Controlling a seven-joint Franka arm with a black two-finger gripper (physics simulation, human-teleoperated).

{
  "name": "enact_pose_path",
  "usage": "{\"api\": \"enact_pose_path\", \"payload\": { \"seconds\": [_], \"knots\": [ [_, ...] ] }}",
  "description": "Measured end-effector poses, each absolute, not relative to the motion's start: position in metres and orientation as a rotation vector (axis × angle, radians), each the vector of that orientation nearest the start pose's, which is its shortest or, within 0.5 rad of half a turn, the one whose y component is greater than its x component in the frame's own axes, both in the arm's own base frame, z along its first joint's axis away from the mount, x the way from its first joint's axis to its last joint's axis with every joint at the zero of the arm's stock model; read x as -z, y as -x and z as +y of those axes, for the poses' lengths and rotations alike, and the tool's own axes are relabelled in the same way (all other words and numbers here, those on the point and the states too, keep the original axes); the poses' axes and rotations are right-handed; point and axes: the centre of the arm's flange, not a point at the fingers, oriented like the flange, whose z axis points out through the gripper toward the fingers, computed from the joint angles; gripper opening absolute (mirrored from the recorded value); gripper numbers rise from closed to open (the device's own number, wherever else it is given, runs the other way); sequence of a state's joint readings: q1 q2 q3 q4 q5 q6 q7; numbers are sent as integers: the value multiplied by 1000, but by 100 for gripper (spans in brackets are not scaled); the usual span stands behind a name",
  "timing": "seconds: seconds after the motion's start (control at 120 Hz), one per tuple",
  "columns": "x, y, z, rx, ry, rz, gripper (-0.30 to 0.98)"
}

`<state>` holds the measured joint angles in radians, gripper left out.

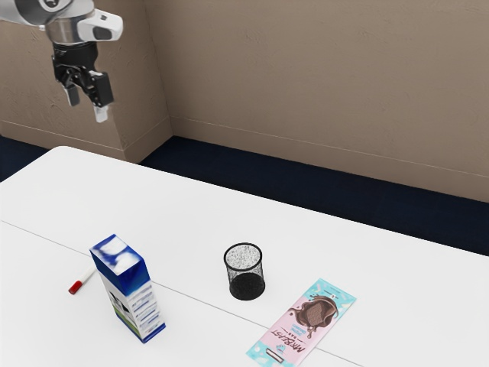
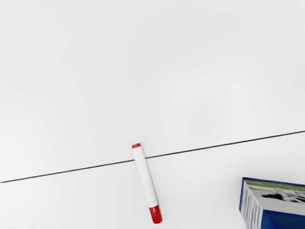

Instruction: Put the marker into the pen holder.

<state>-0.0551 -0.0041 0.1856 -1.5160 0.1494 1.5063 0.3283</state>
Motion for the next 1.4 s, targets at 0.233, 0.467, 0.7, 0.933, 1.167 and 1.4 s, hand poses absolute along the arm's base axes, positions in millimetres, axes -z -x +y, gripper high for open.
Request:
{"api": "enact_pose_path", "payload": {
  "seconds": [0.233,0.467,0.7,0.933,1.167,1.4],
  "knots": [
    [-648,-539,96,-60,2992,262,69],
    [-646,-543,100,-35,3057,215,69],
    [-428,-549,115,-423,3086,111,68],
    [-362,-554,193,-308,3120,-149,69],
    [-326,-520,195,-301,3138,-206,69],
    [-325,-498,192,-279,3123,-256,69]
  ]
}}
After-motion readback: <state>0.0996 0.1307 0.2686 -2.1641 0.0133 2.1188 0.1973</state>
